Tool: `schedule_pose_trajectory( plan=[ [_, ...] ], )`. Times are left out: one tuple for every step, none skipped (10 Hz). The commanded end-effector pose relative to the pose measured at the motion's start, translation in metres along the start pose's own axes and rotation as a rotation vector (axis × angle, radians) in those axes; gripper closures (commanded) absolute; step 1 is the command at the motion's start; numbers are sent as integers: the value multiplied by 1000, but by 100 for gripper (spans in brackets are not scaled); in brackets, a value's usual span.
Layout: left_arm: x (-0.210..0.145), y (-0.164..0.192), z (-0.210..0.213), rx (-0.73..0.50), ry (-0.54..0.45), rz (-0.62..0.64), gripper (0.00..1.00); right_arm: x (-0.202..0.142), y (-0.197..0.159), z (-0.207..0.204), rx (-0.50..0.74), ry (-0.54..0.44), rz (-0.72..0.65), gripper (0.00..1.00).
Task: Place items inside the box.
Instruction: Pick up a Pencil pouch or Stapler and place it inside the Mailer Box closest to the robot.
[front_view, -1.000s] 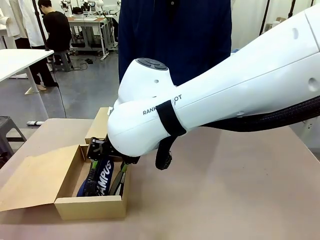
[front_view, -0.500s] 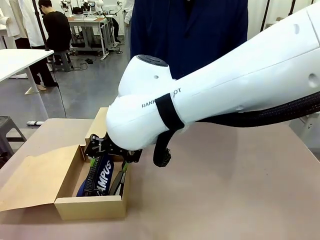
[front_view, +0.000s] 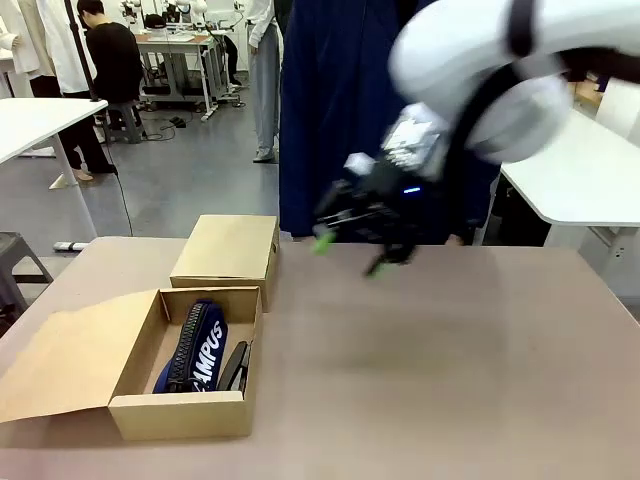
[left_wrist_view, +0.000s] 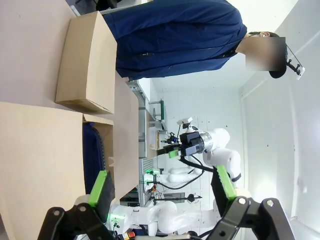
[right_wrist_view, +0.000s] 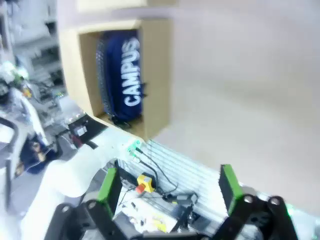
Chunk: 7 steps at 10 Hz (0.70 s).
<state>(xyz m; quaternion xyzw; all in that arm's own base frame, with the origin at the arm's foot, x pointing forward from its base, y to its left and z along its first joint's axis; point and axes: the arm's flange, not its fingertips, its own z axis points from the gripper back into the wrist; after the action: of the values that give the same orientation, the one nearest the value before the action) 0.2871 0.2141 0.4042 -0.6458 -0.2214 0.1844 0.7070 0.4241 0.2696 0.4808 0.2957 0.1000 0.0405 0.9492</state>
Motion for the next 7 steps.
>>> schedule_pose_trajectory(
  plan=[
    [-1,0,-1,-17,-3,-16,0,-21,-95,58,105,10,-59,0],
    [-1,0,-1,-17,-3,-16,0,-33,-132,84,186,11,-37,0],
    [-1,0,-1,-17,-3,-16,0,-47,-178,111,277,-21,-39,0],
    [-1,0,-1,-17,-3,-16,0,-64,-235,135,392,-76,-63,0],
    [-1,0,-1,-17,-3,-16,0,-84,-285,147,531,-83,-20,0],
    [-1,0,-1,-17,-3,-16,0,-106,-332,150,677,-114,39,0],
    [-1,0,-1,-17,-3,-16,0,-124,-369,144,790,-175,40,0]
  ],
)
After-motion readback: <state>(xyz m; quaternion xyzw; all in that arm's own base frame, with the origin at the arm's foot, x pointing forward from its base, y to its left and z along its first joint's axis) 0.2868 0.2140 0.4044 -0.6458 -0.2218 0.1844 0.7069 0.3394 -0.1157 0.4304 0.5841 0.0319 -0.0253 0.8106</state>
